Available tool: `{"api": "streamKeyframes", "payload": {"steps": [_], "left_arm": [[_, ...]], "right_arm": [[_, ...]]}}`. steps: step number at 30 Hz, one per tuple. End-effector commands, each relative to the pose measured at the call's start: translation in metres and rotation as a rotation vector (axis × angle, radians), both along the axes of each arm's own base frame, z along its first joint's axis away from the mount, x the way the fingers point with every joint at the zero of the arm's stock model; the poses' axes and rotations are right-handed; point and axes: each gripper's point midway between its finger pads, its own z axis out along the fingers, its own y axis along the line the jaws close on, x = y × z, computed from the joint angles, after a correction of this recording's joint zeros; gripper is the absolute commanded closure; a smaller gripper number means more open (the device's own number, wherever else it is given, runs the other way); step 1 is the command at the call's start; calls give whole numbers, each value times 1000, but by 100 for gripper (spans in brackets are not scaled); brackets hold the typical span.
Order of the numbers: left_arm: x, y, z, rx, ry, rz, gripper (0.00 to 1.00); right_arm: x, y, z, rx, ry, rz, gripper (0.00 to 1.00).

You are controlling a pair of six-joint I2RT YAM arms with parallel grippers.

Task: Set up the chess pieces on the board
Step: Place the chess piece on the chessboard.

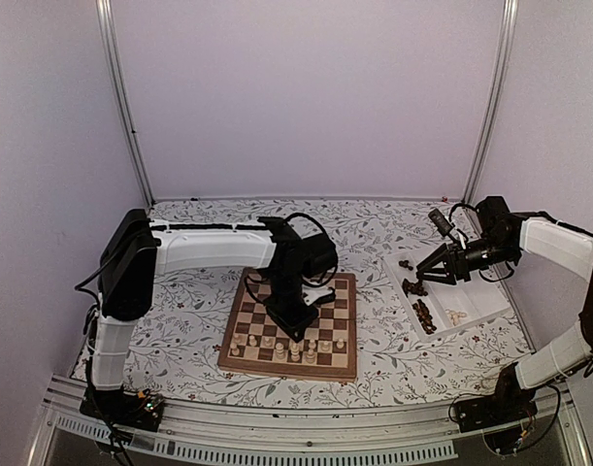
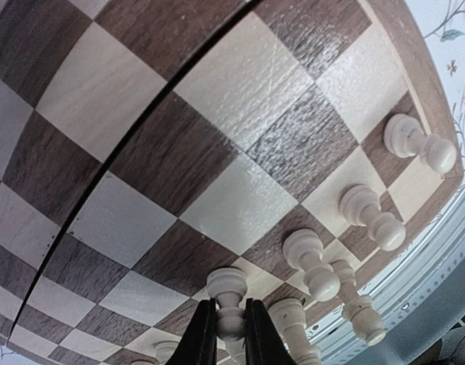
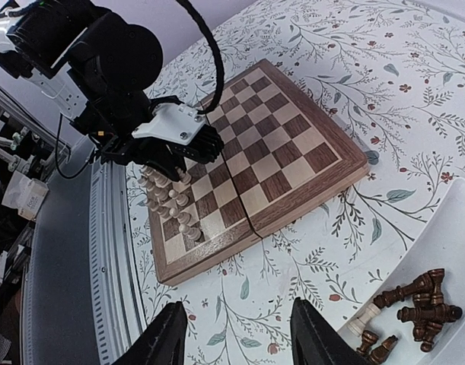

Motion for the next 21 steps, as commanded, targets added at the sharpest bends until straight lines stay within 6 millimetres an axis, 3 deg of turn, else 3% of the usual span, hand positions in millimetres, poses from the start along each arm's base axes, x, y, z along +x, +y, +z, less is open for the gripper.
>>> {"api": "streamKeyframes", "payload": {"steps": [1, 14, 21], "left_arm": [[-15, 0, -2, 6, 27, -12, 90], [-23, 7, -3, 28, 32, -7, 90], [-7, -6, 6, -11, -35, -13, 76]], "right_arm": [[-1, 1, 4, 25, 1, 15, 50], [-3, 3, 7, 35, 3, 20, 51], [2, 1, 9, 18, -17, 11, 50]]}}
